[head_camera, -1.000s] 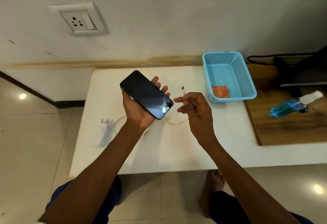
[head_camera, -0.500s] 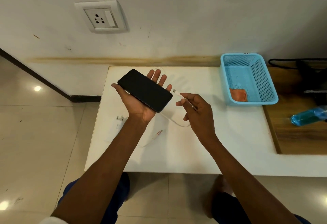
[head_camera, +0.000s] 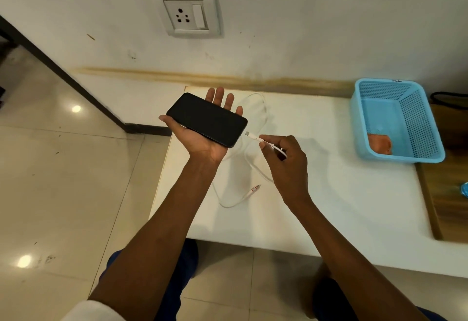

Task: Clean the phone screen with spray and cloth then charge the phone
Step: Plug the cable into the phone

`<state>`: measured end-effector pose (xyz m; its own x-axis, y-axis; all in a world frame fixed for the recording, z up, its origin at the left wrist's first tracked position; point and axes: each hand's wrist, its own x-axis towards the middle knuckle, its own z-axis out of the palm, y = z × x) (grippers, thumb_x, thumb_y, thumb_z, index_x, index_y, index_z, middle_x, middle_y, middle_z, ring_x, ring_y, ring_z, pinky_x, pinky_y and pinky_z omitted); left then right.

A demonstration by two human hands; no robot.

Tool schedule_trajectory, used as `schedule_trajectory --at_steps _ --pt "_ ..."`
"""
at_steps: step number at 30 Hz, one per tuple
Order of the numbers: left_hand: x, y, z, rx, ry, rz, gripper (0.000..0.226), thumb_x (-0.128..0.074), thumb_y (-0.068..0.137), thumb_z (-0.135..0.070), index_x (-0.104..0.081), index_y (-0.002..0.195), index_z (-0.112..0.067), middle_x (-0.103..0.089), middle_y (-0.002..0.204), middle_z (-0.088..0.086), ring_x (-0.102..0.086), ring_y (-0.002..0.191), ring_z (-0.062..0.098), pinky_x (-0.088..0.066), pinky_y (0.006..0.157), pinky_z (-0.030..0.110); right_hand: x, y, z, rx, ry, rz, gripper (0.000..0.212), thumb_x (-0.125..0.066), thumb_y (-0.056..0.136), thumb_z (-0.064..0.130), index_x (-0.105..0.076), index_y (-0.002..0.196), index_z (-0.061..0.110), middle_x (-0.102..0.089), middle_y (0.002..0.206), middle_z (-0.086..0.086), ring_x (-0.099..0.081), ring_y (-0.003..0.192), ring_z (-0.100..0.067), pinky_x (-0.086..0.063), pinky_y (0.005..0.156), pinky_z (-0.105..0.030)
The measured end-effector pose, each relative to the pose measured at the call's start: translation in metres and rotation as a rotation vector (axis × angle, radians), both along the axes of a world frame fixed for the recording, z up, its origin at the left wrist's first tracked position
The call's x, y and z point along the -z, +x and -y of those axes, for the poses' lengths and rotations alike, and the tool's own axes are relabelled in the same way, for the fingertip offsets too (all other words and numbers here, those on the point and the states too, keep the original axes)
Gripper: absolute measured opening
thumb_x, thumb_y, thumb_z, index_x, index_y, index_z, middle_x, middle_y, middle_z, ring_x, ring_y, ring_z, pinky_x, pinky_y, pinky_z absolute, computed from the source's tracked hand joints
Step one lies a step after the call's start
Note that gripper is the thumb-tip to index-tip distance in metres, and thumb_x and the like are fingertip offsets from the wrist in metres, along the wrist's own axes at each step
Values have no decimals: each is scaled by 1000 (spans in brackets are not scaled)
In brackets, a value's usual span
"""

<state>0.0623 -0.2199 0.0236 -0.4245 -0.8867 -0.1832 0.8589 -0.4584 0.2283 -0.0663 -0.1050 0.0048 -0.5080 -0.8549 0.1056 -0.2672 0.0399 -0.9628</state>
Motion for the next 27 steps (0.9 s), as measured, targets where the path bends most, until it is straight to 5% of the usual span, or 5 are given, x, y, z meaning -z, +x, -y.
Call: schedule_trajectory --at_steps 10,17,27 --pt "3 14 6 -82 24 31 109 -26 74 -92 -38 149 -13 -58 136 13 -53 128 38 -39 105 61 3 12 12 -31 -54 -125 22 -69 89 33 -63 96 54 -54 105 23 -58 106 -10 -50 90 -25" --pt "2 13 5 -93 41 43 108 -25 75 -91 -36 150 -14 -58 135 12 -54 127 38 -39 105 60 6 15 14 -40 -39 -119 31 -71 89 29 -61 92 59 -54 109 24 -56 111 -4 -41 86 -5" --pt "1 12 5 -65 12 71 106 -27 74 -92 -43 143 -14 -62 128 10 -55 125 35 -40 105 57 10 14 12 -31 -19 -192 15 -71 90 31 -67 100 41 -56 116 15 -52 113 -3 -42 86 -8"
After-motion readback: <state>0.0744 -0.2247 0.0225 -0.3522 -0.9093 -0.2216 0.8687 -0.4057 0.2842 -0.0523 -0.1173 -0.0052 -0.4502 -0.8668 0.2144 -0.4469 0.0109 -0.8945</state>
